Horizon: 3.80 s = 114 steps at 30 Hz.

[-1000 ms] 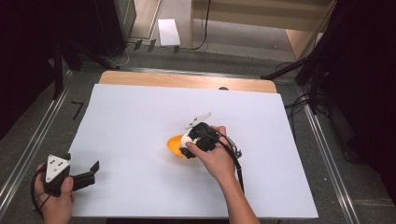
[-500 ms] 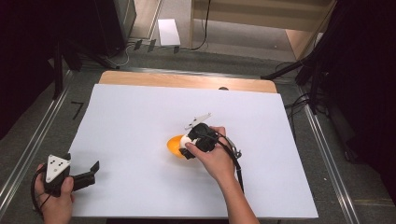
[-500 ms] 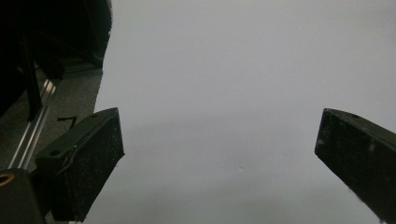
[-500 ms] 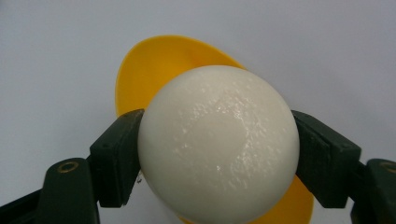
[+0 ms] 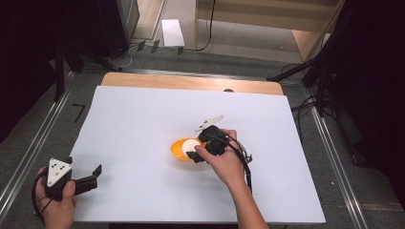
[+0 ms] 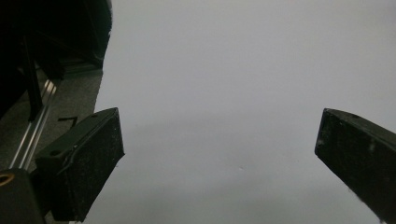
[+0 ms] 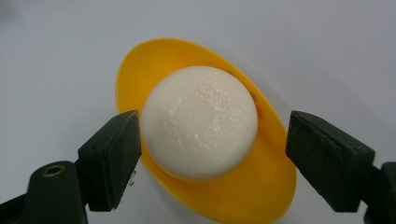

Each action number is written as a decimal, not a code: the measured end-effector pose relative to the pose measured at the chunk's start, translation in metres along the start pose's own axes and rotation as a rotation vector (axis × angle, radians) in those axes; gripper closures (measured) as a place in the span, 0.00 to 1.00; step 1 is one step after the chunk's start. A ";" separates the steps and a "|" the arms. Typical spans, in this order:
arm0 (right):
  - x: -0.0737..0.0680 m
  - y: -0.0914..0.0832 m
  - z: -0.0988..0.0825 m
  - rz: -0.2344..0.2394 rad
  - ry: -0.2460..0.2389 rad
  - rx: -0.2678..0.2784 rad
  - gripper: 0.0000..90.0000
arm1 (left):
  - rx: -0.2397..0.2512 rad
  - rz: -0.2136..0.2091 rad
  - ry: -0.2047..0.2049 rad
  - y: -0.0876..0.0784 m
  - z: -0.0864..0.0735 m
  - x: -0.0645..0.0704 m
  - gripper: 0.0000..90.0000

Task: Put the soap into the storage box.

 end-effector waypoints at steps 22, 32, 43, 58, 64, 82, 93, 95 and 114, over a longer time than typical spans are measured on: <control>0.023 -0.021 -0.029 -0.041 0.078 0.043 0.04 | -0.002 0.004 0.003 0.000 0.000 0.000 0.01; 0.032 -0.029 -0.044 -0.055 0.101 0.064 0.01 | 0.004 0.002 -0.002 0.000 0.000 0.000 0.01; 0.042 -0.037 -0.066 -0.076 0.133 0.078 0.01 | 0.001 0.006 0.001 0.000 0.000 0.000 0.01; 0.056 -0.048 -0.099 -0.106 0.154 0.080 0.01 | 0.005 0.006 -0.001 0.000 0.000 0.000 0.01; 0.059 -0.052 -0.113 -0.113 0.168 0.086 0.01 | 0.005 0.009 0.001 0.000 0.000 0.000 0.01; 0.072 -0.073 -0.154 -0.140 0.234 0.130 0.01 | 0.006 0.012 0.003 0.000 0.000 0.000 0.01; 0.081 -0.085 -0.183 -0.163 0.261 0.142 0.02 | 0.008 0.013 0.003 0.000 0.000 0.000 0.01; 0.083 -0.089 -0.188 -0.173 0.260 0.147 0.02 | 0.009 0.013 0.003 0.000 0.000 0.001 0.01; 0.102 -0.126 -0.233 -0.244 0.343 0.244 0.02 | 0.009 0.014 0.004 0.000 0.000 0.000 0.01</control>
Point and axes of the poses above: each handheld gripper's, and its own axes: y roughly forward along the jaws, z roughly out of its top, x roughly to its right, the point moved 5 cm from there along y, roughly forward along the jaws, and after that the axes turned 2 degrees about -y, right-handed, at the moved point
